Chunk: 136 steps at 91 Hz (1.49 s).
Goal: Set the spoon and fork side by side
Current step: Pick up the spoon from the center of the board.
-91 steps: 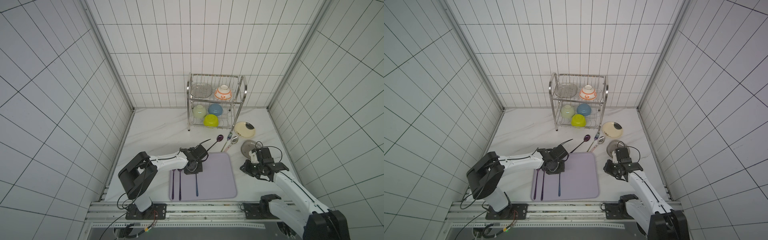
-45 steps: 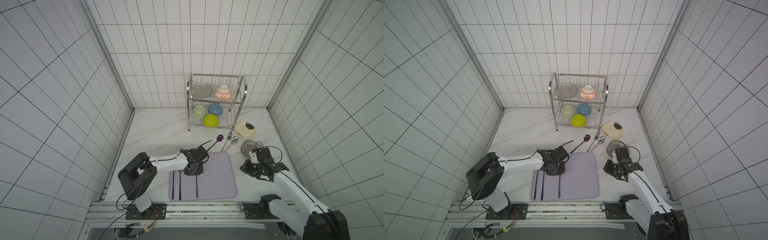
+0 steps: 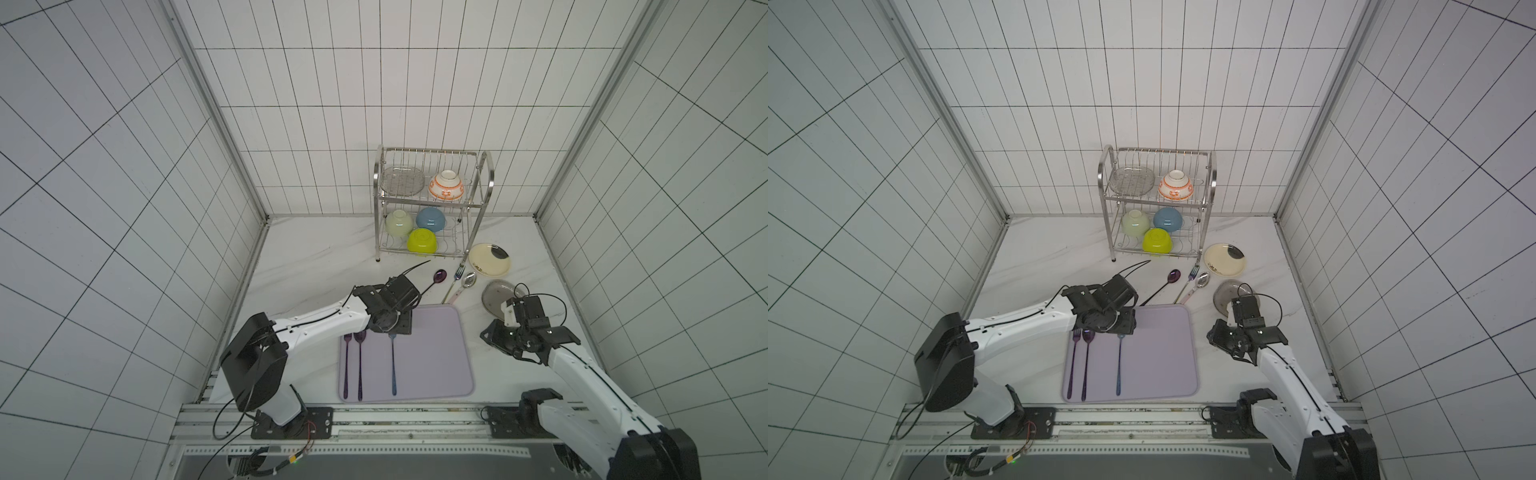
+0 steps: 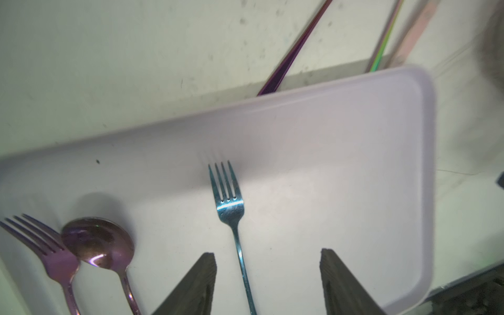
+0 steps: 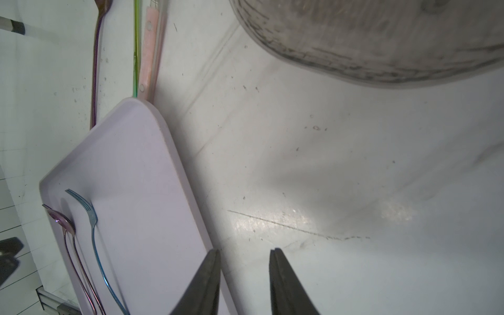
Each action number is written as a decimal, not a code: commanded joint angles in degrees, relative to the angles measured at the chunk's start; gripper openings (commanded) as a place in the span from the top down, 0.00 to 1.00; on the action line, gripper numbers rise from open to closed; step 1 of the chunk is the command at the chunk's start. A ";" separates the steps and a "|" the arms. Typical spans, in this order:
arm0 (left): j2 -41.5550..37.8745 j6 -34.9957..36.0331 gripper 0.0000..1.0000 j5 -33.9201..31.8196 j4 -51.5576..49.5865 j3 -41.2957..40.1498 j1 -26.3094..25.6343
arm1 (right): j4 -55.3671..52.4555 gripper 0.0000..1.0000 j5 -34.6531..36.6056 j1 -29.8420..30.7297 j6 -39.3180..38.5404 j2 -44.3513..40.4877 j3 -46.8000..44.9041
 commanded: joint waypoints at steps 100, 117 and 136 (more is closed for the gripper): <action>46.70 38.23 0.57 1.97 -4.25 48.74 6.72 | -3.02 0.76 0.98 -0.58 -1.35 -0.37 2.85; 48.33 40.07 0.63 2.72 -4.29 48.81 6.50 | -3.11 0.76 1.00 -0.57 -1.55 0.45 3.12; 49.69 42.86 0.63 -0.94 -3.89 48.40 4.89 | -3.13 0.77 0.55 -0.57 -1.73 1.80 3.39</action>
